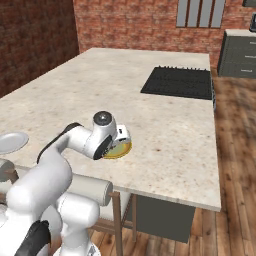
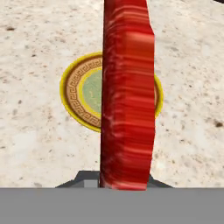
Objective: Transport the steak and garlic to the fridge. Place the steak on the rack containing meat and place the garlic on the rack containing the vegetable, ensuring meats and vegetables are on different racks.
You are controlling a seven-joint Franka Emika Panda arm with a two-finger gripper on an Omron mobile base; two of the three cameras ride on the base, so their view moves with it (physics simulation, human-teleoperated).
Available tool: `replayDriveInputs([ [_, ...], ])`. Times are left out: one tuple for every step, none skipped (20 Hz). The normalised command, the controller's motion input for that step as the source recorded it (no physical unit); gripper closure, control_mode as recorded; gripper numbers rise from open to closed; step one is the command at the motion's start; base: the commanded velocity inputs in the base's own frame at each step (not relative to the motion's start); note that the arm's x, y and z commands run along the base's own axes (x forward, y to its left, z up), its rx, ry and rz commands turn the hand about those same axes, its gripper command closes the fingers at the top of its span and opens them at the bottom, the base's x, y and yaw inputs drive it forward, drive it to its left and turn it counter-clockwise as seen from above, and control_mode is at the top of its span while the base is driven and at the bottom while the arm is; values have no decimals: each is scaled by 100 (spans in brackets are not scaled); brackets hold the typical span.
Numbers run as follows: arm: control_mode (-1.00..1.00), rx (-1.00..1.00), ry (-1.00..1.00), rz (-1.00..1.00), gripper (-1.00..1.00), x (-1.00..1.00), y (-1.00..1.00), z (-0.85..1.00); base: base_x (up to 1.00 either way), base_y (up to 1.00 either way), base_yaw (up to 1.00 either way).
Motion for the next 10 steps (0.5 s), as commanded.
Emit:
replayDriveInputs([
  [-100, 3, 0, 0, 100, -100, 0, 100, 0, 0, 0],
  [-100, 1, 0, -1, 100, -100, 0, 100, 0, 0, 0],
  [-100, 1, 0, -1, 100, -100, 0, 100, 0, 0, 0],
  [-100, 3, 0, -2, 100, -100, 0, 99, 0, 0, 0],
  [-100, 3, 0, -3, 100, -99, 0, 99, 0, 0, 0],
  [-100, 3, 0, -4, 100, -95, 0, 100, 0, 0, 0],
  [-100, 3, 0, -6, 100, -82, 0, 100, 0, 0, 0],
  [-100, 4, 0, -7, 100, -74, 0, 100, 0, 0, 0],
  [-100, 0, 0, -5, 100, -91, 0, 86, 0, 0, 0],
  [-100, 0, -5, -4, 100, -97, 0, 87, 0, 0, 0],
])
